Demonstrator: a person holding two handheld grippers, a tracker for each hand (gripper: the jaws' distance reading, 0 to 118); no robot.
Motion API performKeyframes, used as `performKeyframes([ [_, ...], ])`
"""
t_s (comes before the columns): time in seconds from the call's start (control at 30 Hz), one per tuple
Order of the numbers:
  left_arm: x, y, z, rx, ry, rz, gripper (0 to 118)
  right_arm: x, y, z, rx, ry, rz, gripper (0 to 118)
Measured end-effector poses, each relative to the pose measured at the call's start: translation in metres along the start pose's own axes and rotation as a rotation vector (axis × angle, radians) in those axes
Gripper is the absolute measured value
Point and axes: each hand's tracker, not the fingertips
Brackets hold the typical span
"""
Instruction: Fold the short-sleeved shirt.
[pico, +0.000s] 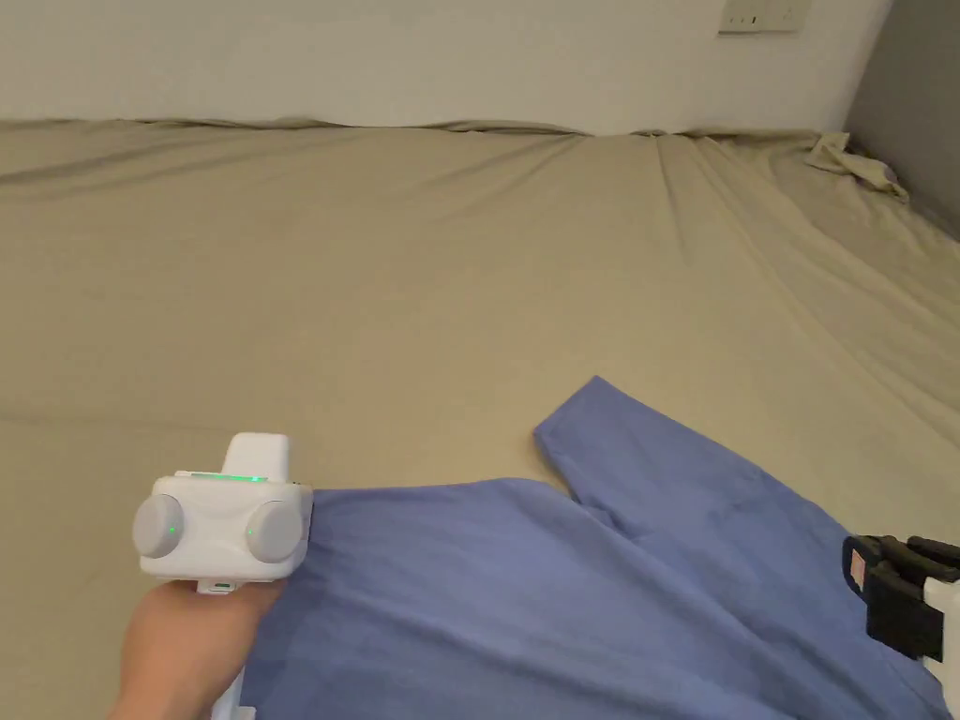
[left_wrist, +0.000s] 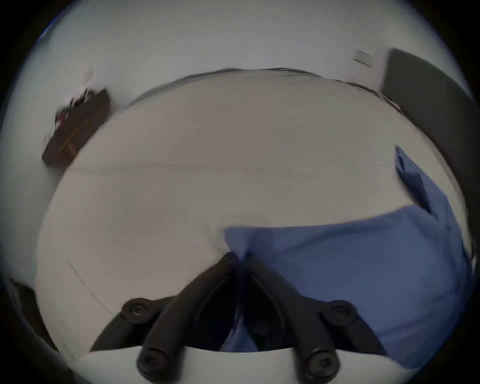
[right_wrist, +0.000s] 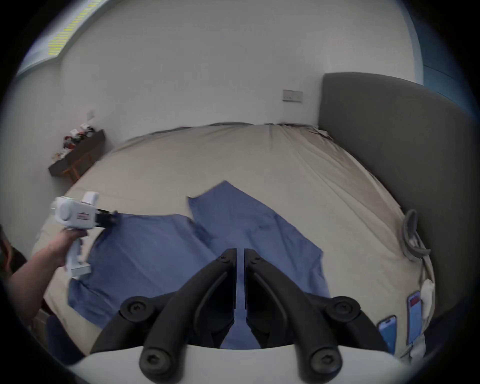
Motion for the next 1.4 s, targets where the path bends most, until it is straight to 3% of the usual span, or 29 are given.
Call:
performKeyframes([
  [0.03,0.002,0.001,0.009,0.023,0.062,-0.016,1,0.007,-0.003,-0.004,-0.018,-0.038,0.003,9],
  [0.07,-0.004,-0.001,0.024,0.160,0.134,0.212,1,0.017,-0.007,-0.008,-0.029,-0.066,-0.005,9],
  [0.1,-0.005,-0.004,0.035,0.186,0.011,0.290,1,0.028,-0.010,-0.010,-0.043,-0.076,-0.023,9],
  [0.17,-0.007,-0.007,0.066,0.227,-0.104,0.405,1,0.054,-0.018,-0.014,-0.081,-0.086,-0.078,11],
  [0.2,-0.007,-0.009,0.081,0.257,-0.095,0.401,1,0.065,-0.022,-0.016,-0.099,-0.081,-0.088,35],
  [0.23,-0.004,-0.013,0.100,0.295,-0.079,0.368,1,0.077,-0.027,-0.018,-0.136,-0.088,-0.100,45],
  [0.3,-0.002,-0.020,0.134,0.357,-0.075,0.342,1,0.095,-0.038,-0.024,-0.209,-0.121,-0.111,78],
  [0.33,-0.002,-0.021,0.152,0.381,-0.099,0.353,1,0.101,-0.047,-0.027,-0.267,-0.111,-0.142,115],
  [0.37,-0.001,-0.025,0.166,0.402,-0.118,0.365,1,0.104,-0.051,-0.022,-0.214,-0.060,-0.175,118],
  [0.43,0.000,-0.032,0.188,0.419,-0.124,0.363,1,0.110,-0.057,-0.024,-0.296,-0.061,-0.221,118],
  [0.47,-0.019,-0.025,0.212,0.423,0.367,-0.037,1,0.110,-0.060,-0.026,-0.322,-0.090,-0.217,118],
  [0.57,-0.020,-0.035,0.229,0.436,0.374,-0.051,1,0.106,-0.084,-0.041,-0.400,-0.176,-0.203,118],
  [0.63,-0.023,-0.040,0.233,0.440,0.362,-0.032,1,0.110,-0.092,-0.055,-0.440,-0.146,-0.270,112],
  [0.67,-0.024,-0.042,0.233,0.442,0.358,-0.028,1,0.111,-0.095,-0.058,-0.456,-0.140,-0.304,94],
  [0.7,-0.026,-0.043,0.232,0.440,0.357,-0.025,1,0.112,-0.097,-0.058,-0.446,-0.115,-0.324,42],
  [0.73,-0.028,-0.045,0.231,0.429,0.360,-0.018,1,0.114,-0.098,-0.057,-0.426,-0.021,-0.381,16],
  [0.77,-0.031,-0.047,0.231,0.425,0.364,-0.010,1,0.113,-0.098,-0.055,-0.410,0.048,-0.441,14],
  [0.8,-0.035,-0.049,0.234,0.430,0.350,0.008,1,0.108,-0.094,-0.047,-0.376,0.032,-0.399,14],
  [0.87,-0.047,-0.053,0.239,0.462,0.270,0.076,1,0.090,-0.078,-0.031,-0.302,0.027,-0.181,14],
  [0.97,-0.064,-0.045,0.254,0.539,0.201,0.138,1,0.068,-0.034,-0.005,-0.198,0.033,-0.027,14],
  [1.1,-0.097,-0.008,0.292,0.664,0.261,0.160,1,0.072,0.055,0.020,-0.030,0.029,0.013,14],
  [1.2,-0.130,0.020,0.327,0.797,0.310,0.224,1,0.070,0.126,0.029,0.063,-0.074,0.133,14],
  [1.23,-0.137,0.027,0.338,0.844,0.334,0.272,1,0.071,0.145,0.031,0.095,-0.088,0.140,13],
  [1.27,-0.133,0.029,0.325,0.744,-0.114,0.817,1,0.070,0.170,0.034,0.123,-0.075,0.133,13],
  [1.4,-0.145,0.076,0.351,0.782,0.012,0.712,1,0.056,0.246,0.043,0.172,-0.040,0.113,13],
])
